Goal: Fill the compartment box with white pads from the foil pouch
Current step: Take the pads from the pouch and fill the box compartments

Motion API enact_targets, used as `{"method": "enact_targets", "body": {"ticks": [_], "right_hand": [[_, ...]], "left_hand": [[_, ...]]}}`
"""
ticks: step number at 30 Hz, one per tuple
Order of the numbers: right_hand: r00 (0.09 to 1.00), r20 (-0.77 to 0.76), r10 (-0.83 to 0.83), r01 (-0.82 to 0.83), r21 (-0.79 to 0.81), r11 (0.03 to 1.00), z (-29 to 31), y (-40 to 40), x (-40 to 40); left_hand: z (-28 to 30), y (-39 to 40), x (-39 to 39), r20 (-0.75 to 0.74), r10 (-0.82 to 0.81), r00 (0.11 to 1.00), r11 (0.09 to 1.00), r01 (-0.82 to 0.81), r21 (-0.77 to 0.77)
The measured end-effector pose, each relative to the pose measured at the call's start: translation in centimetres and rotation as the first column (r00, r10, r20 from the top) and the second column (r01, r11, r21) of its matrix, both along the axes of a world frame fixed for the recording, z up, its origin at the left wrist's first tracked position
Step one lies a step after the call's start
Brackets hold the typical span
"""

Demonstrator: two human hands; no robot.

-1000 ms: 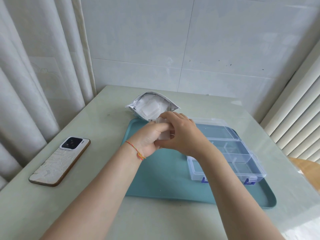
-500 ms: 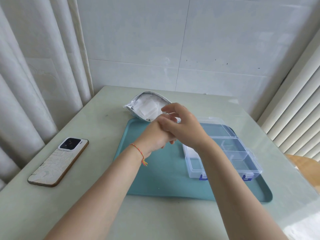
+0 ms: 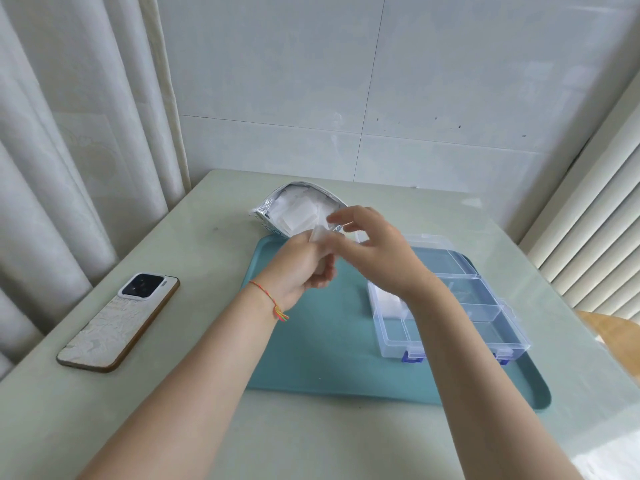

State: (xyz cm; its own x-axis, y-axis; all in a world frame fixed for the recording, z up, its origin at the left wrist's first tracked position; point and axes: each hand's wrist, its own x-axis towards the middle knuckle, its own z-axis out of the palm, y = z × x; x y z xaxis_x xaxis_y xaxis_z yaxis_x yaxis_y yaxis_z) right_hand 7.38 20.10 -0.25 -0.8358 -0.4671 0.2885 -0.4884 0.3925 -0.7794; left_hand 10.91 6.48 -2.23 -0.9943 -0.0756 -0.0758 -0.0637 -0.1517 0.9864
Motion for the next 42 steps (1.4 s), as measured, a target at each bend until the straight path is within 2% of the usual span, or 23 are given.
{"method": "enact_targets", "body": {"ticks": [2,4,7,11,13,16,18,21,28,31,37,42], "right_hand": [[0.994,-0.051,0.096,-0.088,0.144,0.986,-0.5,0.0,0.3],[0.981,-0.148,0.127,-0.09,0.235,0.968,-1.2,-0.5,0.6],[0.961,-0.266,0.082,0.004,0.309,0.951,-1.5,-1.0,0.9],[0.952,-0.304,0.018,0.074,0.287,0.955,-0.7,-0.5,0.7],[0.964,-0.266,0.0,0.07,0.256,0.964,-0.4,0.2,0.4],[0.993,-0.118,-0.001,0.024,0.194,0.981,0.3,1.6,0.2],[0.999,0.019,-0.032,0.031,0.066,0.997,0.8,2.6,0.4],[0.974,0.198,-0.11,0.139,-0.141,0.98,1.2,4.9,0.4],[0.96,0.246,-0.133,0.185,-0.2,0.962,1.2,7.8,0.0],[0.958,0.272,-0.089,0.157,-0.24,0.958,1.2,8.3,-0.3],[0.954,0.299,-0.033,0.121,-0.283,0.951,0.8,8.3,-0.5],[0.945,0.323,-0.053,0.175,-0.362,0.915,0.4,8.0,-0.9]], "left_hand": [[0.1,-0.2,-0.1,0.028,0.0,1.0,0.992,-0.004,0.125],[0.2,0.0,0.0,0.041,-0.026,0.999,0.979,0.017,0.204],[0.2,0.0,0.1,0.056,-0.074,0.996,0.986,0.065,0.157],[0.8,0.2,0.4,0.036,-0.115,0.993,0.977,0.106,0.184],[1.2,0.4,0.6,0.027,-0.109,0.994,0.981,0.103,0.163],[1.2,0.9,0.4,0.011,-0.028,1.0,0.996,0.027,0.086],[1.3,1.3,0.3,0.0,0.027,1.0,0.999,-0.027,0.023],[1.6,2.8,0.2,-0.001,0.049,0.999,0.999,-0.049,-0.02],[1.7,4.9,0.6,-0.001,0.064,0.998,0.997,-0.064,0.048],[1.8,5.0,0.6,-0.013,0.058,0.998,0.995,-0.057,0.076],[2.1,5.3,0.1,-0.024,0.075,0.997,0.996,-0.074,0.056],[1.9,4.9,-0.3,-0.027,0.075,0.997,0.995,-0.073,0.07]]}}
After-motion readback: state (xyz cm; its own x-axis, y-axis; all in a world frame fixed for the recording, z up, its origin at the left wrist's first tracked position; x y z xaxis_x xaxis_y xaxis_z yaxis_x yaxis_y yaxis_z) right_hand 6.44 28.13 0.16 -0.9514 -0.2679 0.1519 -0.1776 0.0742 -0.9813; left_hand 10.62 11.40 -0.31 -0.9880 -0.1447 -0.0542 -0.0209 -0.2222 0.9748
